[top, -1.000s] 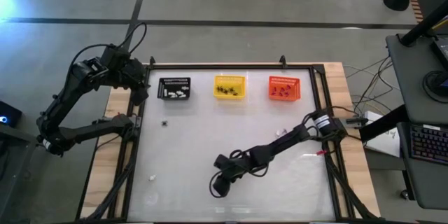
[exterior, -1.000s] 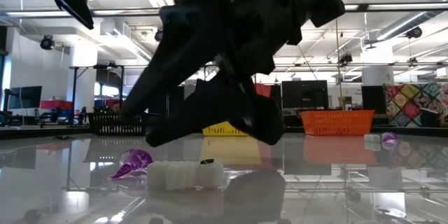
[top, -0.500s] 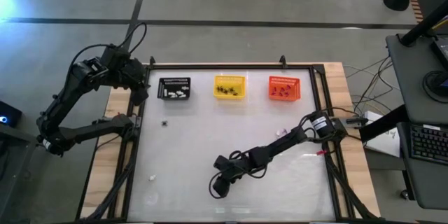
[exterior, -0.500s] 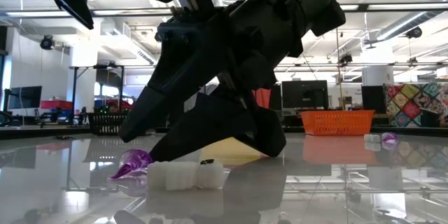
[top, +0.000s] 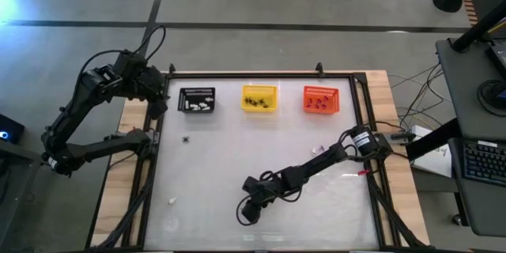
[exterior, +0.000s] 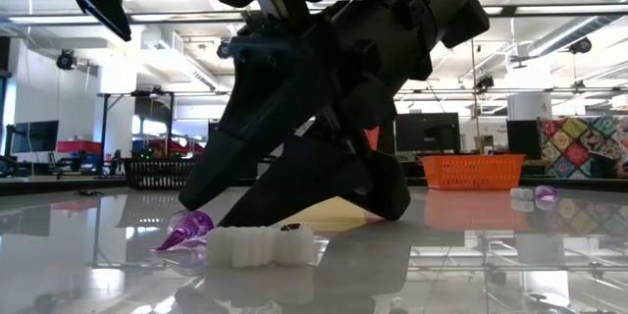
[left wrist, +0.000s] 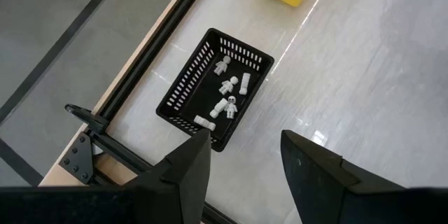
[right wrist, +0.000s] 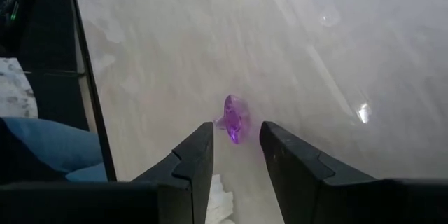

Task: Sort Halloween decoration
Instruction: Put the purple witch hat toy into the orange basket, then put the white skeleton toy into the black basket

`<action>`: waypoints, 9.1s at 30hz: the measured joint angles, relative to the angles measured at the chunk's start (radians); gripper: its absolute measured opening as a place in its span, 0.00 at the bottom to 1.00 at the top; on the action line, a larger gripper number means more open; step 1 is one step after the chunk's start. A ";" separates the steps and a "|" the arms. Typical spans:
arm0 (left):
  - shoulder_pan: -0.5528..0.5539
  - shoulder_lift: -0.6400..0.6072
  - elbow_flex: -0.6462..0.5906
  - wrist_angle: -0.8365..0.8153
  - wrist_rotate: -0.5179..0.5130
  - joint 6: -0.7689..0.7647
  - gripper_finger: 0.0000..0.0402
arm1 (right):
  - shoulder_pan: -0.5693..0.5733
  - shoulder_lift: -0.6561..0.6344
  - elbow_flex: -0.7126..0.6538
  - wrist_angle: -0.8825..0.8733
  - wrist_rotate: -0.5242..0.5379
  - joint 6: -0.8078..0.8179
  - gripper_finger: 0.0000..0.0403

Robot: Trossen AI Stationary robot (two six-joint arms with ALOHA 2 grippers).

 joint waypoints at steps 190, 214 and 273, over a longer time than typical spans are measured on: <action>0.000 0.178 0.000 0.015 0.082 -0.222 0.39 | -1.094 -0.776 -0.194 -1.004 0.121 -0.769 0.21; -0.268 0.115 0.000 -0.044 0.157 -0.508 0.39 | -1.017 -0.776 -0.163 -1.055 0.148 -0.754 0.36; -0.444 0.112 -0.304 0.164 0.157 -0.525 0.39 | -0.519 -0.777 -0.163 -1.317 0.137 -0.130 0.39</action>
